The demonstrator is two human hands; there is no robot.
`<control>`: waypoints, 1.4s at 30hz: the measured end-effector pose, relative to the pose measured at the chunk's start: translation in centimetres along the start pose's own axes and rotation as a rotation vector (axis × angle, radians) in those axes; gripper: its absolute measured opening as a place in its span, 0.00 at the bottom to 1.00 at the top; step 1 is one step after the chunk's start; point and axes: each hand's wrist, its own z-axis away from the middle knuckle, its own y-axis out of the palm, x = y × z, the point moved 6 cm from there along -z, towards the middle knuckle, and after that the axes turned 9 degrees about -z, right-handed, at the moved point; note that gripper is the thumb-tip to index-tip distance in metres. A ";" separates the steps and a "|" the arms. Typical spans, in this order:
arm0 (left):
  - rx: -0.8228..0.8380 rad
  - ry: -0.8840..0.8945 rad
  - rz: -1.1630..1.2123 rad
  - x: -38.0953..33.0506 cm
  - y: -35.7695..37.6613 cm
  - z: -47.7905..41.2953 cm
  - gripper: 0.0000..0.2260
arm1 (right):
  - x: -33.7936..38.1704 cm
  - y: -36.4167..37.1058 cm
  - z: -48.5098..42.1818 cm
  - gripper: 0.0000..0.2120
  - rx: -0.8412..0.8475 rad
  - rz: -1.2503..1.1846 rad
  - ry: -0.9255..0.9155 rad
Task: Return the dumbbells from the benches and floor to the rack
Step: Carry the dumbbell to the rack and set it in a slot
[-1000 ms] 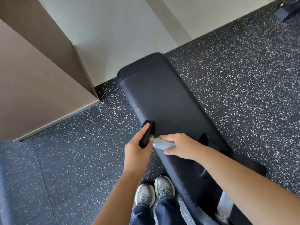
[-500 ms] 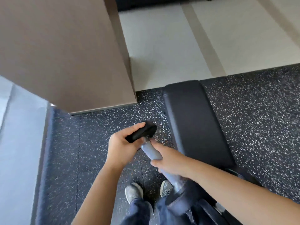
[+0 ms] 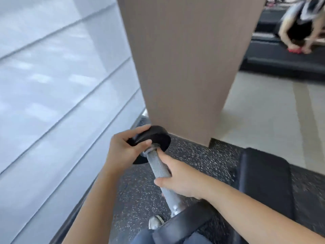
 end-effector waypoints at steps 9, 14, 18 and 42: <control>-0.384 0.032 -0.023 -2.3 -16.3 4.7 0.17 | 12.2 8.9 -2.6 0.37 0.324 0.024 -0.191; -0.521 0.031 -0.047 -1.2 -24.8 6.9 0.19 | 17.7 15.2 -4.8 0.35 0.397 0.023 -0.225; -0.636 0.028 -0.075 -0.2 -31.7 9.3 0.18 | 21.8 20.8 -6.7 0.31 0.485 0.002 -0.241; -1.601 -0.318 -0.350 2.8 -57.7 38.9 0.13 | 34.7 58.3 -6.2 0.33 1.695 -0.045 -0.011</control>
